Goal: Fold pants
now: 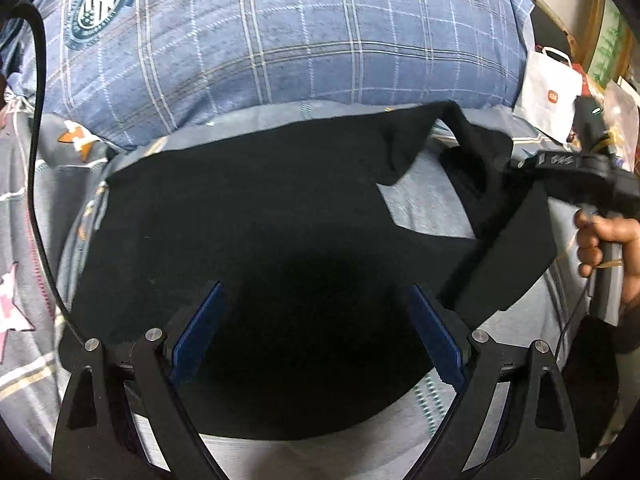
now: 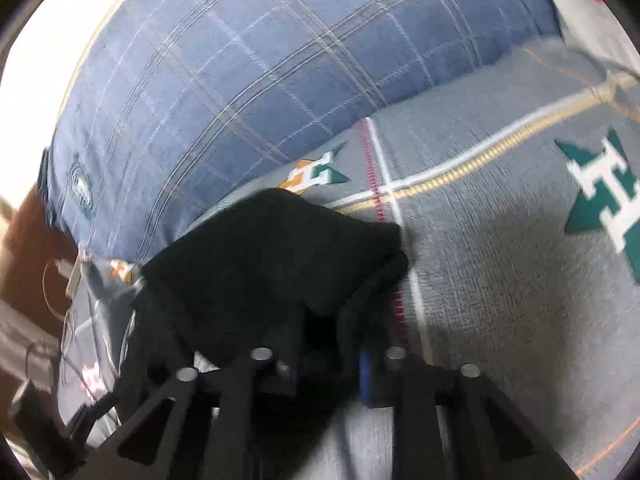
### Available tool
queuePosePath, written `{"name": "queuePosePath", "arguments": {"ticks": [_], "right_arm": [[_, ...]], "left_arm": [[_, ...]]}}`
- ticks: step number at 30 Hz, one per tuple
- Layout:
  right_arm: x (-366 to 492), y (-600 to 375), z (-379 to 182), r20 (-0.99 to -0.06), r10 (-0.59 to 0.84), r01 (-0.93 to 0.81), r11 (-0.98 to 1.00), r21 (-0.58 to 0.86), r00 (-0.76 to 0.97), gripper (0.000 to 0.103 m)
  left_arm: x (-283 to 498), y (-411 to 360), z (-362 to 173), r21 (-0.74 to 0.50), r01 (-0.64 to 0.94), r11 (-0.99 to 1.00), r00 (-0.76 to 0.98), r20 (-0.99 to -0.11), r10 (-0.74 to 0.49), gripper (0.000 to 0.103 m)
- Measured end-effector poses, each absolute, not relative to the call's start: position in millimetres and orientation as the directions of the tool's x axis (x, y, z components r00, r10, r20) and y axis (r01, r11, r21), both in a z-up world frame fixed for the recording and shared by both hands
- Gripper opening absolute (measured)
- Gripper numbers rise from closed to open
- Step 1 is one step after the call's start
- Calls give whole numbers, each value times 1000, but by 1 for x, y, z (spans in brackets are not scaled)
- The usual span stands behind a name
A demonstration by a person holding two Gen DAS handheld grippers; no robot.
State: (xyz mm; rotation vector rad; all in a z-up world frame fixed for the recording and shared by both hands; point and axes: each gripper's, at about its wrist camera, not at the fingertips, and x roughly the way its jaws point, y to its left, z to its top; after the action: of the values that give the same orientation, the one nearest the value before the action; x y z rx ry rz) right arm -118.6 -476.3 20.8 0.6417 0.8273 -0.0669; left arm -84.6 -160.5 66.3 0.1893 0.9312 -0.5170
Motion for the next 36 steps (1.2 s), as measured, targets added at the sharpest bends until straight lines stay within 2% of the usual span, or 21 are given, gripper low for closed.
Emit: {"name": "queuePosePath", "arguments": {"ticks": [3,6,8,11,13,15,16,18,19,22,26,27,28,29,30,33,34,36], "right_arm": [[-157,-472,66,-620,138,214,862,459,772,14],[-205,-471,101,-558,68,205,888,411,827,12],[-232,-471,103,-610,6,268,895,356,792,12],[-253,-480,74,-779,-57,389,888,247,624,15],[-273,-493,64,-804,-86,456,857,242,588,17],[-279,-498,66,-801,-118,485,843,231,586,22],[-279,-499,71,-791,-125,478,848,228,599,28],[-271,-492,79,-767,-107,444,861,247,633,45],[-263,-487,81,-750,-76,409,871,270,657,57],[-235,-480,76,-753,-19,356,889,288,658,60],[-183,-490,43,-824,-48,400,889,222,564,61],[-169,-493,33,-839,-38,399,891,217,543,61],[-161,-493,28,-837,-18,371,901,223,546,48],[-153,-492,27,-828,4,332,915,229,560,17],[-145,-490,29,-823,-3,304,930,207,568,9],[-126,-496,45,-784,-143,341,936,92,604,9],[-120,-506,48,-772,-196,399,913,80,604,9],[-114,-520,47,-789,-216,454,887,89,576,10]], "left_arm": [[-85,-167,67,-69,513,856,481,-803,-353,92],[-86,-172,70,-89,521,849,481,-791,-378,92],[-89,-176,67,-102,528,843,474,-789,-392,92],[-95,-182,55,-89,550,831,451,-805,-385,92],[-100,-184,47,-67,560,825,447,-814,-370,92],[-103,-183,44,-67,561,825,445,-816,-369,92],[-104,-182,43,-71,559,826,443,-817,-370,92],[-105,-180,41,-78,553,830,445,-814,-373,92],[-105,-180,41,-79,551,831,447,-813,-373,92],[-109,-179,41,-76,549,832,450,-812,-371,92],[-108,-179,38,-64,547,835,448,-820,-356,92],[-108,-178,38,-61,545,836,448,-822,-352,92],[-107,-176,39,-61,542,838,449,-822,-350,92],[-106,-174,39,-62,539,840,450,-822,-349,92],[-105,-173,39,-62,535,843,451,-822,-347,92],[-98,-167,39,-63,512,857,457,-824,-334,92],[-97,-165,40,-66,503,862,461,-822,-333,92],[-93,-156,43,-87,481,872,468,-816,-340,92]]}}
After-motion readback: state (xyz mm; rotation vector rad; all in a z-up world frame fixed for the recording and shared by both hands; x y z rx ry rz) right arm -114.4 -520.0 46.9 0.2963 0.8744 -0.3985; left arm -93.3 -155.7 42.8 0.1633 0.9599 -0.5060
